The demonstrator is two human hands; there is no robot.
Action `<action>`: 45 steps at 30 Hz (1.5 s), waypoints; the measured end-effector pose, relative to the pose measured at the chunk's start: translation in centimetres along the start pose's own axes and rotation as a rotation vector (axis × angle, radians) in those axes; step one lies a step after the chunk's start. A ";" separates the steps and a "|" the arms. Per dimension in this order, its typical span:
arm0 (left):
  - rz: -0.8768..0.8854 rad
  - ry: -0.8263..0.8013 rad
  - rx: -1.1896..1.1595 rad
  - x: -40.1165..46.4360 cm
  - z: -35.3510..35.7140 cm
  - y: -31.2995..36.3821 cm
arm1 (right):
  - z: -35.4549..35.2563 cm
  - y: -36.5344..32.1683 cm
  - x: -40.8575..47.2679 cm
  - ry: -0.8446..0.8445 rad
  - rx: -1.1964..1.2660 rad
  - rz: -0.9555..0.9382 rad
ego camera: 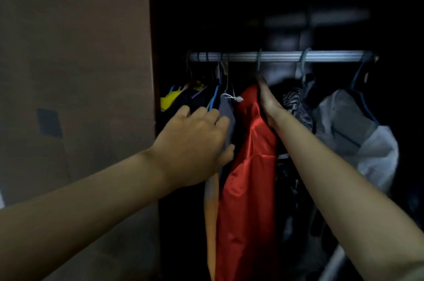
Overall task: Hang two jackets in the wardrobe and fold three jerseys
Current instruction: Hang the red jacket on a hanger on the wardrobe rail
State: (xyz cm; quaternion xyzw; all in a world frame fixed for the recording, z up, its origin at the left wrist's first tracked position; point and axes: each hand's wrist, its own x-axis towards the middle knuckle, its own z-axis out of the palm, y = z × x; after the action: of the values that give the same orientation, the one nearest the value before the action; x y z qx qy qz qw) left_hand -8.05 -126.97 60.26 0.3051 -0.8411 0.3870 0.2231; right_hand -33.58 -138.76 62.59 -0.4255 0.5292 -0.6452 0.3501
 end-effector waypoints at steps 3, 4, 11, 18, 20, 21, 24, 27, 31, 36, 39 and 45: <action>0.034 -0.040 -0.146 3.1 1.5 4.4 | -2.2 1.3 -2.8 0.132 -0.210 0.001; 0.062 -0.087 -0.184 4.1 2.2 6.1 | -3.4 2.0 -3.7 0.202 -0.334 0.021; -0.101 -0.286 -0.211 7.4 5.7 9.8 | -13.3 4.5 -11.5 0.188 -1.161 0.081; -0.113 -0.254 -0.241 6.2 6.5 8.9 | -10.5 3.0 -13.1 0.792 -1.530 -0.351; -0.096 -0.251 -0.214 5.9 6.4 9.2 | -11.4 3.1 -12.8 0.633 -1.394 -0.127; -0.094 -0.254 -0.192 5.8 6.5 9.0 | -12.1 3.1 -12.7 0.521 -1.289 -0.042; -0.122 -0.275 -0.103 5.4 7.2 7.6 | -14.1 2.7 -13.9 0.341 -1.190 0.105; -0.120 -0.275 0.012 5.0 8.1 6.3 | -15.0 1.3 -16.1 0.296 -1.249 0.168; -0.074 -0.279 0.079 5.0 7.1 7.3 | -13.5 -0.2 -20.3 0.484 -1.239 0.054; 0.023 -0.274 0.050 6.3 5.2 11.9 | -7.8 0.4 -24.0 0.532 -1.172 -0.260; -0.005 -0.272 -0.015 6.9 5.4 13.0 | -5.9 3.5 -23.4 0.467 -1.150 -0.254; -0.089 -0.262 -0.111 5.0 8.7 10.7 | -8.3 9.7 -21.8 0.399 -0.994 -0.089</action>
State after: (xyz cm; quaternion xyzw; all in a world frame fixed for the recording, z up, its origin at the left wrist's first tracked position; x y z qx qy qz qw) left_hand -20.15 -130.04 52.61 0.3770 -0.8688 0.2865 0.1448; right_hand -32.62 -117.81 48.54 -0.4310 0.8086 -0.3996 -0.0285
